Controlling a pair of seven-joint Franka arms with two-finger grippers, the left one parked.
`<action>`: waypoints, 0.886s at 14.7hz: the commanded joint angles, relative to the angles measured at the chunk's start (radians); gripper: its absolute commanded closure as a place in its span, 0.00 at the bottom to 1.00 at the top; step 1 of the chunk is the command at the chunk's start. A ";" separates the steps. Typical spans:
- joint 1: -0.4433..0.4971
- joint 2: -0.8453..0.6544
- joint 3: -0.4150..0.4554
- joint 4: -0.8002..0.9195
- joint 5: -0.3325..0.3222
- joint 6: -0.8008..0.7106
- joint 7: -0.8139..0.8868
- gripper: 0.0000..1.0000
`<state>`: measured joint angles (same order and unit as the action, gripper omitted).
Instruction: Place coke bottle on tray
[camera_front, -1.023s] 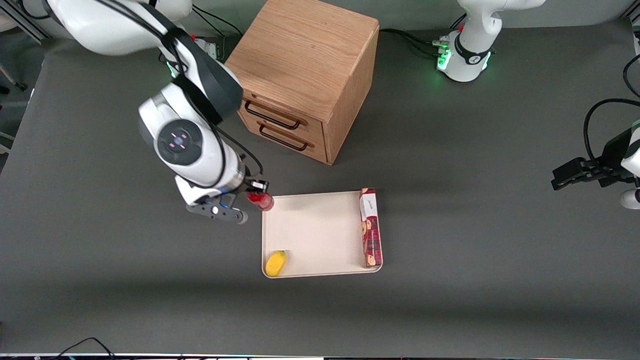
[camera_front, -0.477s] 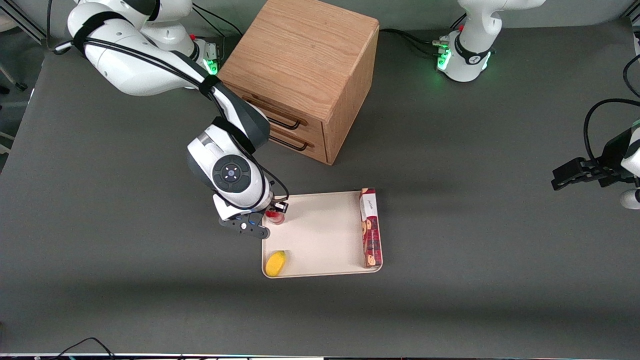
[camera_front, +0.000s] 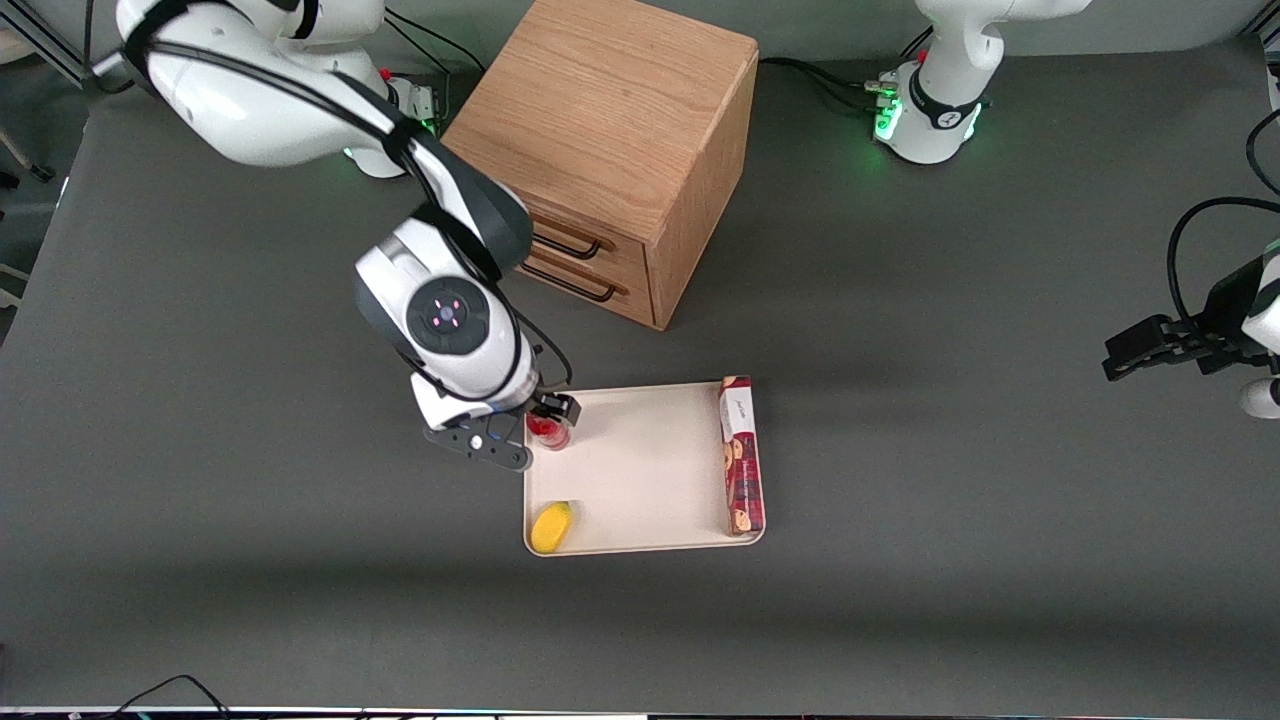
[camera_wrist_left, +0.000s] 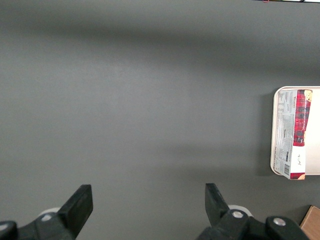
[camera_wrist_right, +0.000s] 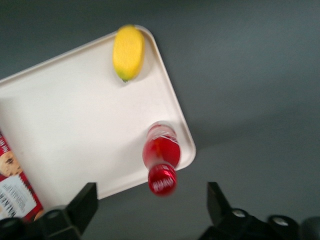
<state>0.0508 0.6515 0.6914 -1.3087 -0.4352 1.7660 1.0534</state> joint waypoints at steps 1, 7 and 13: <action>-0.060 -0.231 0.002 -0.023 0.039 -0.172 -0.216 0.00; -0.098 -0.596 -0.390 -0.117 0.351 -0.333 -0.757 0.00; -0.094 -0.846 -0.570 -0.495 0.453 -0.129 -0.895 0.00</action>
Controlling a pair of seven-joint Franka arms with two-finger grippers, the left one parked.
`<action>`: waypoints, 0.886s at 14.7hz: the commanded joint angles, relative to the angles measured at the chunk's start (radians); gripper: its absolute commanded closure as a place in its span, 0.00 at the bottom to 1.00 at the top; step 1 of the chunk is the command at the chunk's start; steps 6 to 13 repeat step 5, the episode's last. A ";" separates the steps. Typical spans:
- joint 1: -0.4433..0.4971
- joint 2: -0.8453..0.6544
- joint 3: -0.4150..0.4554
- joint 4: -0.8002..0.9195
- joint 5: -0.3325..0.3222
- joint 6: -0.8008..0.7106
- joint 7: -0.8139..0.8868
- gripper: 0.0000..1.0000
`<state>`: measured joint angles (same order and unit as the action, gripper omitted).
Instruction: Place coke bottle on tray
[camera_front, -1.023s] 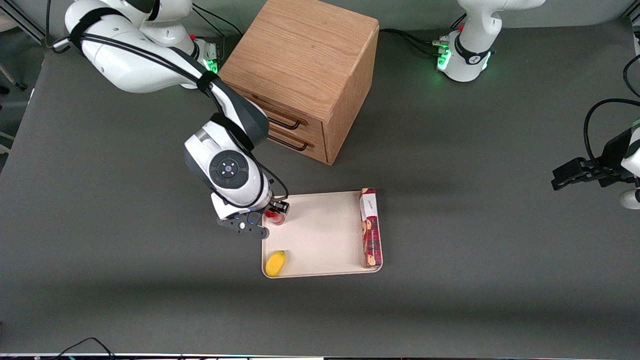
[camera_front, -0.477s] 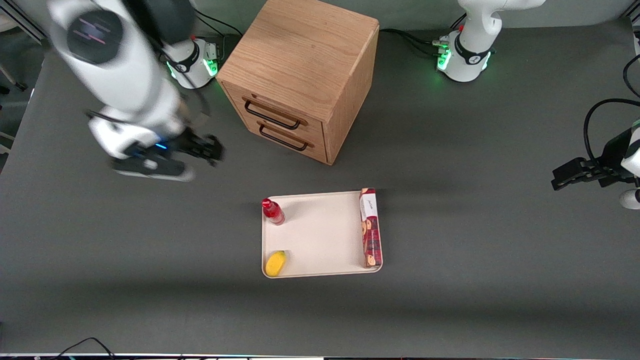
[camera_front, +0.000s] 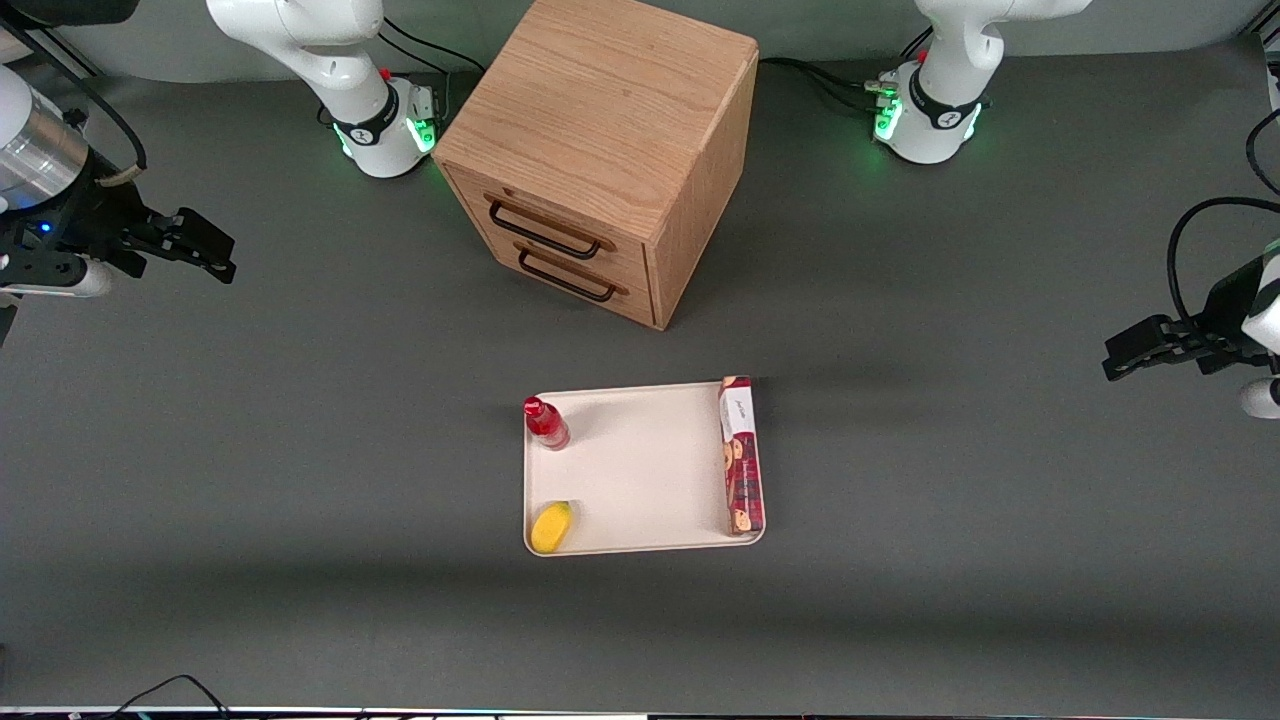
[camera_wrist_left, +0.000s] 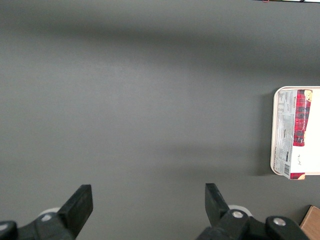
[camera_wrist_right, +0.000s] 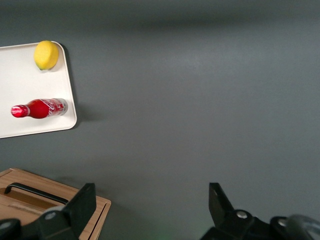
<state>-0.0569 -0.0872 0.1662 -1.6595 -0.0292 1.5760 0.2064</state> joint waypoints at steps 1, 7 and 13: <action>0.017 -0.106 -0.047 -0.141 0.048 0.059 -0.050 0.00; 0.016 -0.063 -0.048 -0.077 0.049 0.058 -0.045 0.00; 0.016 -0.063 -0.048 -0.077 0.049 0.058 -0.045 0.00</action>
